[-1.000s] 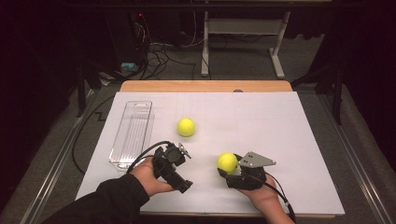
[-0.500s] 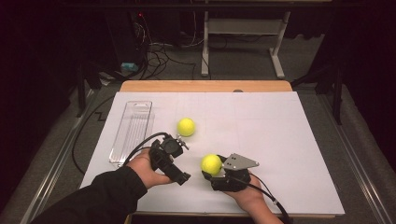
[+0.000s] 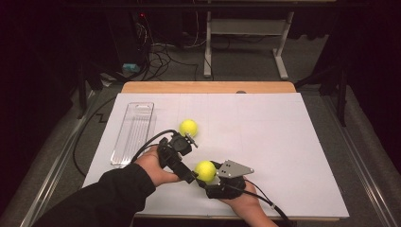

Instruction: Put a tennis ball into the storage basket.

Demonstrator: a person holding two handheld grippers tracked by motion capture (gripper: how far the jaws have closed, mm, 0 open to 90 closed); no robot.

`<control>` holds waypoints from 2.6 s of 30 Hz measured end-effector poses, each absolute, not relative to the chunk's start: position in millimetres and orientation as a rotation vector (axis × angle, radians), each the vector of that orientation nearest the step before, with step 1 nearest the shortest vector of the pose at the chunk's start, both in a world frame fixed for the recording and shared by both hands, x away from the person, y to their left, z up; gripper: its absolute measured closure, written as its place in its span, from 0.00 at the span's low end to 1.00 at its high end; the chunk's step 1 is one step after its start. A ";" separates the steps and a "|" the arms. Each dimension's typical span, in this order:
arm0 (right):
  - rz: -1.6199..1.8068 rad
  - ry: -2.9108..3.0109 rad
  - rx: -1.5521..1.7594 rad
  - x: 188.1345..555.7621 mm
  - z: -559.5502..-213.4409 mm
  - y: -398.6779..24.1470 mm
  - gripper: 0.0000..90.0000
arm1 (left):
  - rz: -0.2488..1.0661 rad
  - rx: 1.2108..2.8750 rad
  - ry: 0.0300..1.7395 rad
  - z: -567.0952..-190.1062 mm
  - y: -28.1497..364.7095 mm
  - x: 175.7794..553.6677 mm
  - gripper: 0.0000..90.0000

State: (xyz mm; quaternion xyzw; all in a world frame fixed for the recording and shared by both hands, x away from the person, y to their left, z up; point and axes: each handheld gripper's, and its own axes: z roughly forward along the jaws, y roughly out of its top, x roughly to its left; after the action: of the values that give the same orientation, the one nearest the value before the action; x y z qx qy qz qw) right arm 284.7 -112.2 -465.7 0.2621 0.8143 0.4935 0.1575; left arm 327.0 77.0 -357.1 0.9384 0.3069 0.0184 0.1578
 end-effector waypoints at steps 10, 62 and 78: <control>1.451 2.311 0.734 281.2 -464.7 -112.0 0.31 | 0.008 2.703 0.866 -362.1 54.4 333.2 0.01; 1.470 2.269 0.766 285.6 -464.9 -116.3 0.00 | -0.203 2.686 0.909 -376.8 36.3 347.8 0.29; 1.451 2.201 0.793 281.7 -460.8 -154.5 0.00 | -0.162 2.673 0.977 -368.1 56.1 351.5 0.29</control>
State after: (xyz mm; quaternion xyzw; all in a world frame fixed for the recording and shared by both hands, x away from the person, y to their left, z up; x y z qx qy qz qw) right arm 281.7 -154.5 -460.8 0.2826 0.7844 0.5171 0.1934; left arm 351.5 56.1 -368.1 0.9278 0.3391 -0.0563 0.1451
